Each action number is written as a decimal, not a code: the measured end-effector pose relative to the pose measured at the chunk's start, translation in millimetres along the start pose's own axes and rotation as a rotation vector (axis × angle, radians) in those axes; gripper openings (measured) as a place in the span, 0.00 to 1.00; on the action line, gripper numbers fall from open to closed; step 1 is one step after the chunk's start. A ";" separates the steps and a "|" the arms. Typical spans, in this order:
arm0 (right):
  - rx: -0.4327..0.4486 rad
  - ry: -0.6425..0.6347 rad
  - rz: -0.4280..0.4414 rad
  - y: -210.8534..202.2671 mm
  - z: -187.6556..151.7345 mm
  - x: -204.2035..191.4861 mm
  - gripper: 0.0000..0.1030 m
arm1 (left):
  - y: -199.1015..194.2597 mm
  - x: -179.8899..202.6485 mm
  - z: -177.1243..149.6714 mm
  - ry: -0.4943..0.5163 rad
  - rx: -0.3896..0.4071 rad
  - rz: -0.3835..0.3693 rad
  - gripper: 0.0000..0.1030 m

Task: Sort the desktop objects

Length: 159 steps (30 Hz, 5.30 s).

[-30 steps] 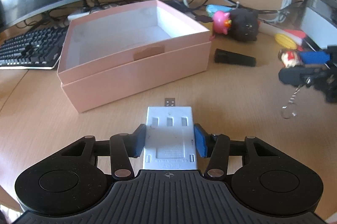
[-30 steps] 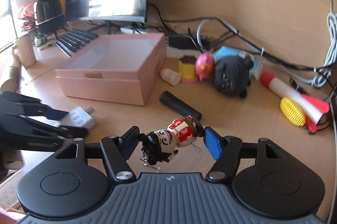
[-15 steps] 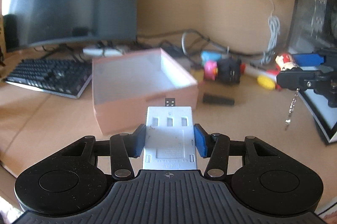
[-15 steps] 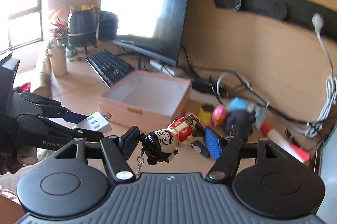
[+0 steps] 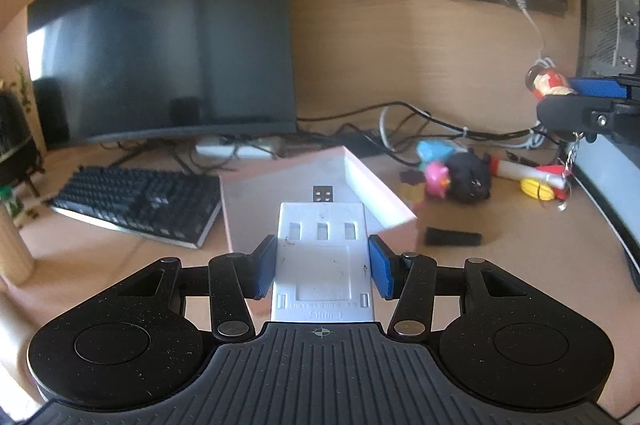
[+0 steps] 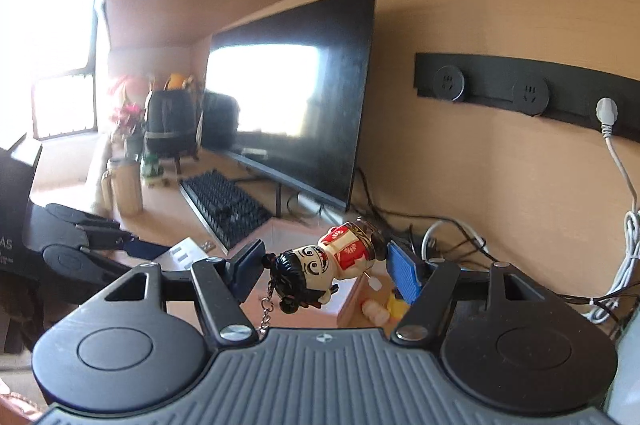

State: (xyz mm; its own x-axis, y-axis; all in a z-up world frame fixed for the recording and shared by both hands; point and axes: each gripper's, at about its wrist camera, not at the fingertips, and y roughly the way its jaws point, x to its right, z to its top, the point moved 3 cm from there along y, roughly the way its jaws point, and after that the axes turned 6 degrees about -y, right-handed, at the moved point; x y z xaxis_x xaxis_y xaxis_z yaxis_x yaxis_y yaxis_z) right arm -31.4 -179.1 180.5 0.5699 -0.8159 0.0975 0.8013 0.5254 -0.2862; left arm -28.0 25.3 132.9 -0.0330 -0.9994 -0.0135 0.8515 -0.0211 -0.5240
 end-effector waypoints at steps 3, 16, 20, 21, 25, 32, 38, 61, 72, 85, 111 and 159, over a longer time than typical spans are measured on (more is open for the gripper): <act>0.036 0.020 -0.016 8.3 7.9 3.0 0.65 | 7.0 -5.1 13.3 0.022 0.013 0.008 0.51; -0.022 0.106 -0.054 116.6 23.9 1.0 0.65 | 111.2 -39.2 36.5 0.051 -0.047 -0.097 0.52; -0.045 0.122 -0.059 162.5 22.4 -4.0 0.75 | 124.4 -65.2 40.7 0.043 -0.071 -0.111 0.67; -0.058 0.120 -0.067 170.6 19.8 -4.9 0.75 | 121.1 -71.9 38.5 0.052 -0.068 -0.112 0.79; -0.113 0.129 -0.121 177.1 -4.2 -0.4 0.76 | 113.5 -84.0 18.0 0.072 -0.130 -0.111 0.85; -0.246 0.178 -0.161 154.3 -66.4 10.6 0.78 | 125.0 -76.6 -28.4 0.065 -0.272 -0.093 0.88; -0.360 0.023 -0.176 150.4 -93.4 -4.5 0.80 | 142.2 -62.4 -31.5 0.093 -0.292 -0.064 0.86; -0.393 -0.192 -0.119 228.8 -104.5 32.0 0.22 | 118.4 -83.5 -24.1 -0.064 -0.284 -0.079 0.93; -0.370 -0.186 -0.060 216.9 -103.9 12.6 0.22 | 112.3 -75.1 -41.8 -0.114 -0.316 -0.090 0.95; -0.354 -0.226 -0.087 203.8 -103.7 1.5 0.22 | 111.8 -58.7 -40.4 -0.104 -0.315 -0.099 0.97; -0.351 -0.170 -0.252 139.5 -90.0 17.6 0.23 | 145.3 -7.6 -20.7 -0.151 -0.285 -0.334 0.99; -0.314 0.093 -0.217 96.9 -140.9 20.0 0.70 | 125.9 34.9 -75.6 0.202 -0.278 -0.230 0.60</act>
State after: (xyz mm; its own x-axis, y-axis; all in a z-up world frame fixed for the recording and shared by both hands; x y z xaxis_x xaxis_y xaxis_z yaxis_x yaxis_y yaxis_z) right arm 32.0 -178.4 20.4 0.3634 -0.9257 0.1053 0.7982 0.2510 -0.5476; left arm 38.5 -10.1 2.0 -0.3315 -0.9432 -0.0213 0.6369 -0.2070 -0.7426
